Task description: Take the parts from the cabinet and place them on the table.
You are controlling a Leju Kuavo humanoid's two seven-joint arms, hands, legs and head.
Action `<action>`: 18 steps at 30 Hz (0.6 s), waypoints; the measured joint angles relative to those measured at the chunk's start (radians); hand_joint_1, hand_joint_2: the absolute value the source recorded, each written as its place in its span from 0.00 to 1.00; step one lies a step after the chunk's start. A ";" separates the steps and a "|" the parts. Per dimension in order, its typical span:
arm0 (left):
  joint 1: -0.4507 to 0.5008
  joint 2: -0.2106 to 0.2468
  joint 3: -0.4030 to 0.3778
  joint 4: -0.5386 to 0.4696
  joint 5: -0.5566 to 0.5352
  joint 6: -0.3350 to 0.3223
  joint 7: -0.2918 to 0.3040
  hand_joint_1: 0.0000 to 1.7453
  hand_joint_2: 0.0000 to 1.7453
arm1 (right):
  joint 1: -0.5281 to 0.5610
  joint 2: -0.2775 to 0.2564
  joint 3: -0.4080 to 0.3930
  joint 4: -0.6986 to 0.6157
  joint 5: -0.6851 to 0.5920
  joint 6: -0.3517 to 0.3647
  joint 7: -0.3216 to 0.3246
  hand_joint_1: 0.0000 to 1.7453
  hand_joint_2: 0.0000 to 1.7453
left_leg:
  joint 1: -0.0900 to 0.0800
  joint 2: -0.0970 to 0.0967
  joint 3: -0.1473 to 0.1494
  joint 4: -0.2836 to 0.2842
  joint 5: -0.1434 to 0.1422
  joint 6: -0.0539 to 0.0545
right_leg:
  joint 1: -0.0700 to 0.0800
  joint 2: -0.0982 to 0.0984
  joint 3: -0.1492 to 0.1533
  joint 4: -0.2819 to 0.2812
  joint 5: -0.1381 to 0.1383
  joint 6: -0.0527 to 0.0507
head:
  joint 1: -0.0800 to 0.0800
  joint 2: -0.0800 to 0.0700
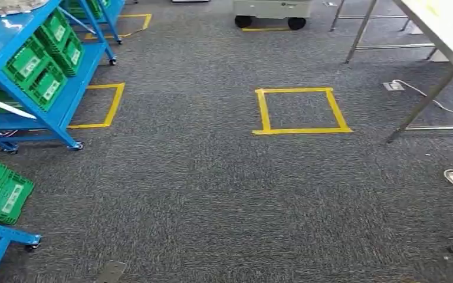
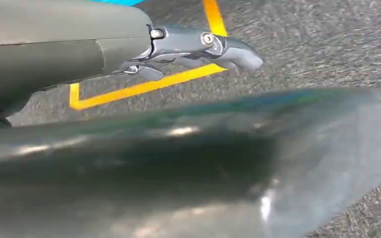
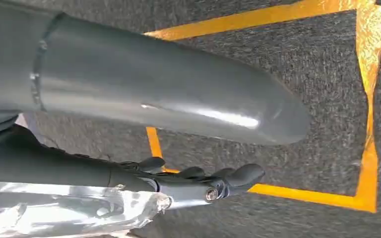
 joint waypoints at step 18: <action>0.004 0.002 0.005 0.000 -0.002 0.002 -0.001 0.00 0.00 | -0.001 0.001 -0.001 0.005 0.006 0.000 0.006 0.00 0.00 | -0.001 -0.045 0.164 -0.292 0.136 0.050 | -0.001 0.013 -0.130 0.281 -0.111 0.045 | 0.011 0.000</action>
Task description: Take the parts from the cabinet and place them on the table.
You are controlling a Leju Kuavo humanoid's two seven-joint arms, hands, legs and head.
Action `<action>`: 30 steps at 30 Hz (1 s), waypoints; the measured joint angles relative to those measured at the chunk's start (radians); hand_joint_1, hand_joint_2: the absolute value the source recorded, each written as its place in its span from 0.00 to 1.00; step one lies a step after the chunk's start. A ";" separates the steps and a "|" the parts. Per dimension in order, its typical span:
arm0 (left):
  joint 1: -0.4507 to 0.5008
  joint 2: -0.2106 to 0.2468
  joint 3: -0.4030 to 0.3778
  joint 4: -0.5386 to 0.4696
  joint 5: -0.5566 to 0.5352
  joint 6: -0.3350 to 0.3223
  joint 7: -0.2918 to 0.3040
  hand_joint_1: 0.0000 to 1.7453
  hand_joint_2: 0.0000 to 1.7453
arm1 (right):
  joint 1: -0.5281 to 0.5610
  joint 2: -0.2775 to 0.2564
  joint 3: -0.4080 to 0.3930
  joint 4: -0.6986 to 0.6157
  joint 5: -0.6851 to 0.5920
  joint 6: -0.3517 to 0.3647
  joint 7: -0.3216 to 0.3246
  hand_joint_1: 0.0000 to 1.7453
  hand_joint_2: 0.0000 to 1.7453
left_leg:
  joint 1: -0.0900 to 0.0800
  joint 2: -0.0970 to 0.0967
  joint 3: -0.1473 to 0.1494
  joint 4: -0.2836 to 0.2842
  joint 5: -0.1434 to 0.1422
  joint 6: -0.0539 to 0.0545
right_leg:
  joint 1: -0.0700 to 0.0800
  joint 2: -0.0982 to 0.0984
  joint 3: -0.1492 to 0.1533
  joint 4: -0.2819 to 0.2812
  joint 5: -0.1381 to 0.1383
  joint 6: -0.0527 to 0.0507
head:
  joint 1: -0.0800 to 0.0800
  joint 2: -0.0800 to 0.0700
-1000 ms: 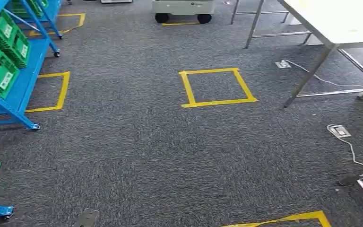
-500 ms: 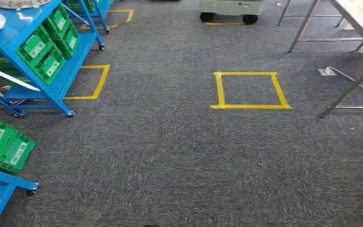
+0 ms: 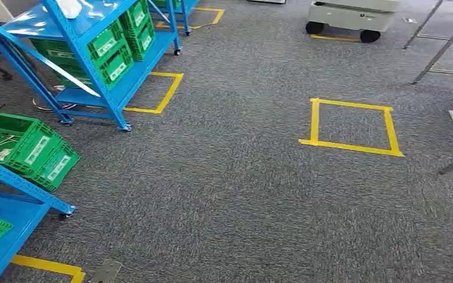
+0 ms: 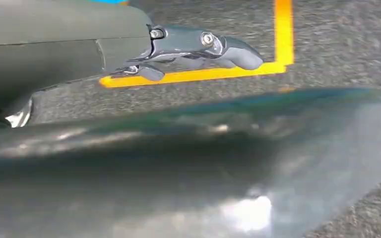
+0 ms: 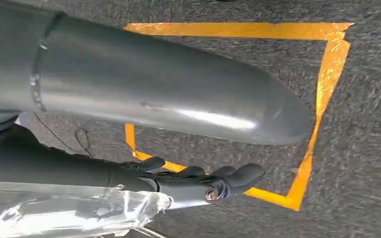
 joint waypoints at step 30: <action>-0.002 0.000 0.000 0.000 -0.014 -0.003 0.005 0.00 0.00 | -0.002 0.000 0.000 0.004 0.014 0.003 0.003 0.00 0.00 | 0.003 0.011 0.005 -0.005 -0.003 -0.002 | 0.001 0.000 -0.022 0.047 -0.030 0.004 | 0.002 0.000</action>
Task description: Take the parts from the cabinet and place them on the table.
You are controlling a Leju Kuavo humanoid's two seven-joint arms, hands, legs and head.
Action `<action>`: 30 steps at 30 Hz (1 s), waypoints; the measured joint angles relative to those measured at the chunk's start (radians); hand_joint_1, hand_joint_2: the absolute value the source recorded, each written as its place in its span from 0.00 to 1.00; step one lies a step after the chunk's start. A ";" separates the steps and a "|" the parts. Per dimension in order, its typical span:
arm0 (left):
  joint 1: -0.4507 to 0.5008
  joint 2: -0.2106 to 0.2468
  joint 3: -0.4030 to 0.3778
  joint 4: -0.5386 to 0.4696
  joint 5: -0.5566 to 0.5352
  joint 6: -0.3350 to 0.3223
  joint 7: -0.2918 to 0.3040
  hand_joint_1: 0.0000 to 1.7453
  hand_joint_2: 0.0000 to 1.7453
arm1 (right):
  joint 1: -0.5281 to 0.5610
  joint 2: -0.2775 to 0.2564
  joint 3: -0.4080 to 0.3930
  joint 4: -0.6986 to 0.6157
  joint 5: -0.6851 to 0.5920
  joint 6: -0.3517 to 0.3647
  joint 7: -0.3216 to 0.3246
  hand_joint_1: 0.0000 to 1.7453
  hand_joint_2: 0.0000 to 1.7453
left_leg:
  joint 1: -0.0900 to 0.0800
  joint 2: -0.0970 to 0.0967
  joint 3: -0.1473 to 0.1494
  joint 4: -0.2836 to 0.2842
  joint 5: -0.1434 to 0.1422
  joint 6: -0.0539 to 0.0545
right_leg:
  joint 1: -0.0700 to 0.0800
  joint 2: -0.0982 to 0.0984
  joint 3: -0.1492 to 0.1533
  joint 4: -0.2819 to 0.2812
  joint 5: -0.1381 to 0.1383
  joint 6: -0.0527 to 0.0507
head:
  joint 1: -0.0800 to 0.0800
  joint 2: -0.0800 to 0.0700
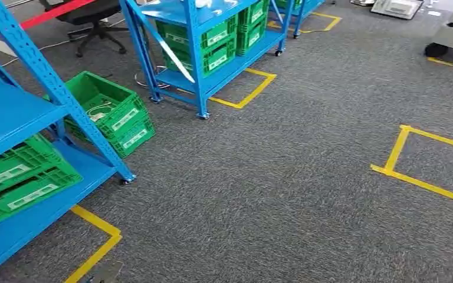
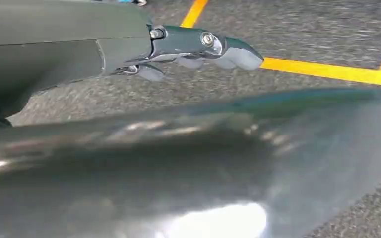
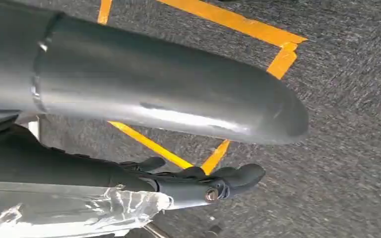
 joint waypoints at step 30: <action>0.004 -0.003 0.011 0.000 0.014 -0.006 -0.002 0.00 0.00 | 0.000 0.000 0.000 0.004 0.006 -0.002 0.002 0.00 0.00 | -0.001 0.014 0.001 0.001 -0.004 -0.004 | -0.001 -0.001 0.001 0.010 -0.020 -0.001 | 0.000 0.000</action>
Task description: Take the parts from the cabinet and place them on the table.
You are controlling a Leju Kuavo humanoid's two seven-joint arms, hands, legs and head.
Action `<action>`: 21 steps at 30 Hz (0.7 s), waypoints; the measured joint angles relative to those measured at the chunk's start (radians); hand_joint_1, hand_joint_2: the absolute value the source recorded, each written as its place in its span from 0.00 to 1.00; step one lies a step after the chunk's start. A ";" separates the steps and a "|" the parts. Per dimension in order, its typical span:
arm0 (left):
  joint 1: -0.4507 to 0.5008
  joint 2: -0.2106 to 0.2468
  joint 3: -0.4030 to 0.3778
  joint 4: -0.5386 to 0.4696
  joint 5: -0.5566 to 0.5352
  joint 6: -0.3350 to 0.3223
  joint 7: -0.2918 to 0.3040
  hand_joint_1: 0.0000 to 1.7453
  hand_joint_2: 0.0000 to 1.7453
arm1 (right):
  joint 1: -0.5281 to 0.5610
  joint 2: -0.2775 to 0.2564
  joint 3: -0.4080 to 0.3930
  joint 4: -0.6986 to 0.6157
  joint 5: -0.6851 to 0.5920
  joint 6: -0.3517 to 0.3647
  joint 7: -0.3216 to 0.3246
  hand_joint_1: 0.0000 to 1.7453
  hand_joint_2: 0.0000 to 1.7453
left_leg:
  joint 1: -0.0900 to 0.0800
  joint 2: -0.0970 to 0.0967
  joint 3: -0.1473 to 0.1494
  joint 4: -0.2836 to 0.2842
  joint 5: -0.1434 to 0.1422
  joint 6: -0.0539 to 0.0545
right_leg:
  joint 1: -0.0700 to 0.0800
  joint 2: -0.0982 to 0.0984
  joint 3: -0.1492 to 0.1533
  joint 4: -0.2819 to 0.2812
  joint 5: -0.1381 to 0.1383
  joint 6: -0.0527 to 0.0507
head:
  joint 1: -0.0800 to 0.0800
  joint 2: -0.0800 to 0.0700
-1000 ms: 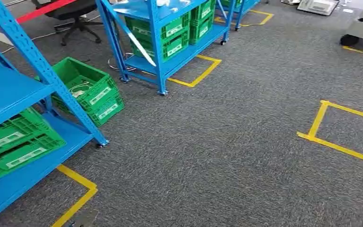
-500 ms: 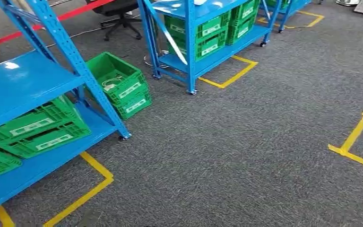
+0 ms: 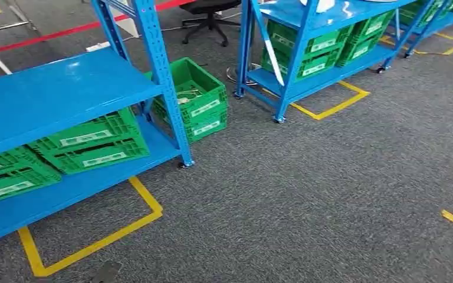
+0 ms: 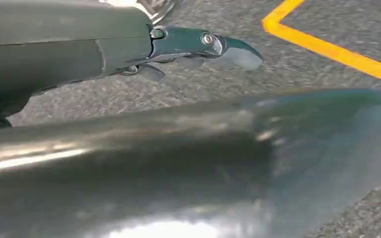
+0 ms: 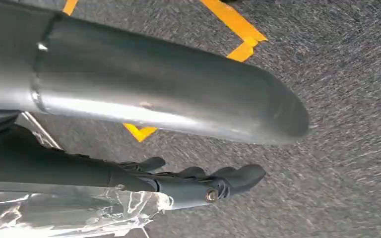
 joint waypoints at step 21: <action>-0.001 0.001 0.009 0.000 0.000 0.001 -0.002 0.00 0.00 | -0.004 0.003 -0.001 0.005 -0.005 -0.002 -0.015 0.00 0.00 | -0.020 0.099 -0.012 0.018 -0.005 -0.026 | 0.015 -0.082 0.151 -0.301 0.129 -0.042 | -0.013 0.000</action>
